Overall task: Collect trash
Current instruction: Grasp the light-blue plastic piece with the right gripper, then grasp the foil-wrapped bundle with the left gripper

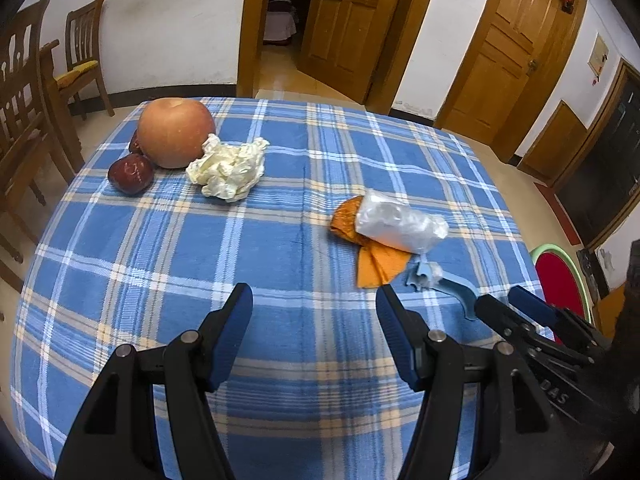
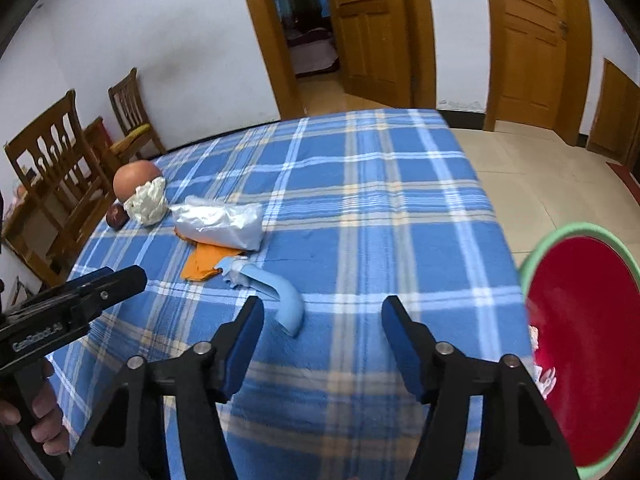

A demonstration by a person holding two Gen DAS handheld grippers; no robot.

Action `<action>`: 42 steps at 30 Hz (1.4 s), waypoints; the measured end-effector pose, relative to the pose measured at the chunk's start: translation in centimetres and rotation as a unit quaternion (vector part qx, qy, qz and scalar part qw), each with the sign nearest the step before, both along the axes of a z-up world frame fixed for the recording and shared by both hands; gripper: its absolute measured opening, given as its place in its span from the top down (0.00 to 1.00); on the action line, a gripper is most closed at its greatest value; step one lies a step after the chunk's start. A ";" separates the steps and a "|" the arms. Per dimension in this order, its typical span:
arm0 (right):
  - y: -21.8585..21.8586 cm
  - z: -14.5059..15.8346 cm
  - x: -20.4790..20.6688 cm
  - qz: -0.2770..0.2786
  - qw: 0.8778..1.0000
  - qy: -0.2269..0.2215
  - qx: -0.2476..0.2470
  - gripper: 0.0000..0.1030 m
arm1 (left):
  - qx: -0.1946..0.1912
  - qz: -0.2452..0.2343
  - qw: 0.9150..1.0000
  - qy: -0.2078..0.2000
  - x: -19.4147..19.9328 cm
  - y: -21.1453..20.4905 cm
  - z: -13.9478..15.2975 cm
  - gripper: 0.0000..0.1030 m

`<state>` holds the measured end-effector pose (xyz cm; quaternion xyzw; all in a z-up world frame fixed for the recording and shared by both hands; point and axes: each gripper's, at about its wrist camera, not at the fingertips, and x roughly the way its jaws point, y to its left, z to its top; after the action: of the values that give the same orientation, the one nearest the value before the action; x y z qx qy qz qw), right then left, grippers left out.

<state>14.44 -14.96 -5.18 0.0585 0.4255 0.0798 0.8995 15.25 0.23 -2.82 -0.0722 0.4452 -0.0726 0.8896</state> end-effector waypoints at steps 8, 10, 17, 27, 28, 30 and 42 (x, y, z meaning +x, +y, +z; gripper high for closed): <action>1.5 -0.8 1.2 0.019 1.000 0.000 -0.013 0.71 | -0.005 0.006 1.000 0.004 0.4 0.7 -0.4 0.38; 1.7 -0.9 1.2 0.024 1.000 -0.001 -0.011 0.86 | -0.006 0.004 1.000 0.003 0.5 0.6 -0.4 0.38; 0.5 -0.6 0.3 0.018 1.000 0.001 0.010 0.86 | -0.008 -0.009 1.000 -0.004 0.8 -0.6 0.2 0.38; -4.2 1.5 -2.6 -0.042 0.998 -0.026 0.034 0.86 | -0.007 -0.027 0.999 -0.028 2.2 -4.2 1.4 0.30; -4.5 1.6 -2.8 -0.046 0.998 -0.027 0.036 0.86 | -0.006 -0.029 0.999 -0.029 2.5 -4.5 1.5 0.29; -5.5 1.7 -3.3 -0.056 0.997 -0.030 0.038 0.86 | -0.004 -0.032 0.999 -0.031 3.1 -5.3 1.6 0.29; -8.7 1.1 -4.7 -0.086 0.994 -0.028 0.057 0.86 | 0.015 0.000 1.000 -0.005 5.7 -6.8 -0.3 0.28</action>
<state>9.75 -23.67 -4.11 0.1440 0.3881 0.0280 0.9099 20.92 -6.57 -3.09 -0.0586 0.4422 -0.0666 0.8925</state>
